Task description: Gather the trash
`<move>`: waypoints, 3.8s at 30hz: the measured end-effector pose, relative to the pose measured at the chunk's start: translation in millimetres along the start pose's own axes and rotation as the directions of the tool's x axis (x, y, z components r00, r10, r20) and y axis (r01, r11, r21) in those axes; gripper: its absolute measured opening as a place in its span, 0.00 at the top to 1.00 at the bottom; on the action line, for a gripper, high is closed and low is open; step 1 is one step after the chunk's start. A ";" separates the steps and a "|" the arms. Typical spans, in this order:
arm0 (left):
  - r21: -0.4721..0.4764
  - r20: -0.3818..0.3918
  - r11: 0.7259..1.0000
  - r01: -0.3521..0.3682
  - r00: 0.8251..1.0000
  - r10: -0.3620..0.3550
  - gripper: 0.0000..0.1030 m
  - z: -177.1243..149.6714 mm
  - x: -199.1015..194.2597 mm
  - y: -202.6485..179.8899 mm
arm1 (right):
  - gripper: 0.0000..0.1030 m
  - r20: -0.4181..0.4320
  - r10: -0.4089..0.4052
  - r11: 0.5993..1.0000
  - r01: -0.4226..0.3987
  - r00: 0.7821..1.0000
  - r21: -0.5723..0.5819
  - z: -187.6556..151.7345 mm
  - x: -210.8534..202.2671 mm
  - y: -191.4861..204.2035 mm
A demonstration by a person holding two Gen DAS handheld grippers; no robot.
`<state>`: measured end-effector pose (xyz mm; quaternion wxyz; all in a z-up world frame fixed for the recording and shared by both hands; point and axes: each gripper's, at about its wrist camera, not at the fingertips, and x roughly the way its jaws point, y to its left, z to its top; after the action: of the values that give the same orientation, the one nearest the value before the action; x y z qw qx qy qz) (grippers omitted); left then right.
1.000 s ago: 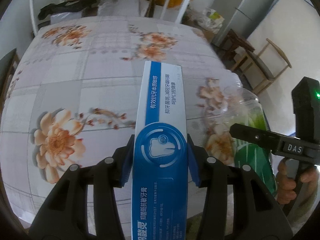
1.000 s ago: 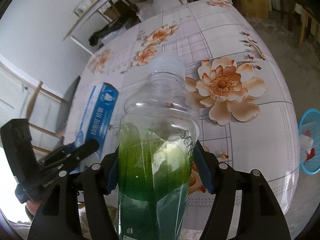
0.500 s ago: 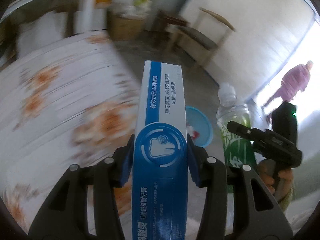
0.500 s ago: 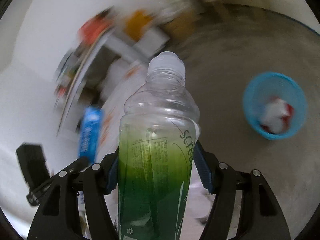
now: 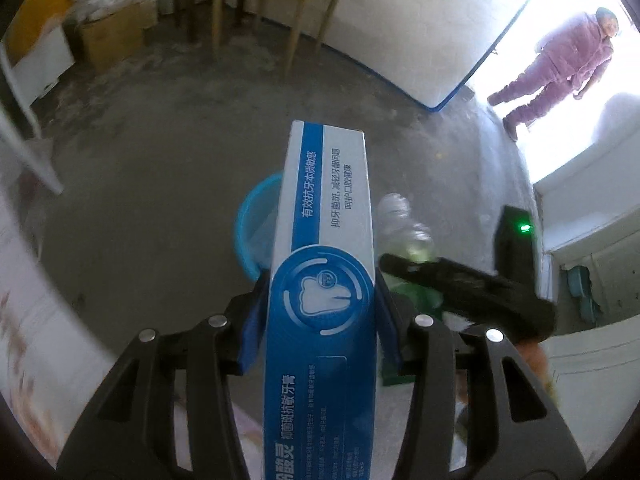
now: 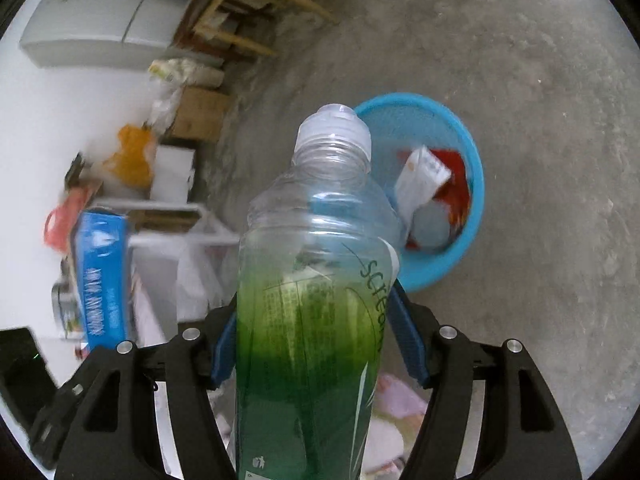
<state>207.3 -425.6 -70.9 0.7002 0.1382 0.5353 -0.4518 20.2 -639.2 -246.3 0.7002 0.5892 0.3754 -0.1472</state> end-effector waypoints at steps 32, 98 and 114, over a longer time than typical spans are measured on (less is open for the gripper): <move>-0.194 0.416 0.975 -0.110 0.891 0.183 0.14 -194.4 -194.3 37.6 | 0.17 0.267 -0.155 0.746 0.290 0.951 -0.600 -147.5 -86.3 76.1; -0.574 0.145 0.637 -0.514 0.702 0.697 0.08 -327.1 -218.6 35.5 | 0.06 0.504 -0.154 0.361 0.523 0.850 -0.772 -288.9 -140.8 159.9; -0.590 0.138 0.628 -0.508 0.703 0.698 0.08 -330.8 -220.0 41.4 | 0.06 0.503 -0.154 0.355 0.523 0.850 -0.775 -292.0 -139.4 162.9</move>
<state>28.8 -72.1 -19.1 0.9058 0.0385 0.4195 -0.0442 -71.1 -356.2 -39.3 0.9086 -0.0002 0.3811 -0.1707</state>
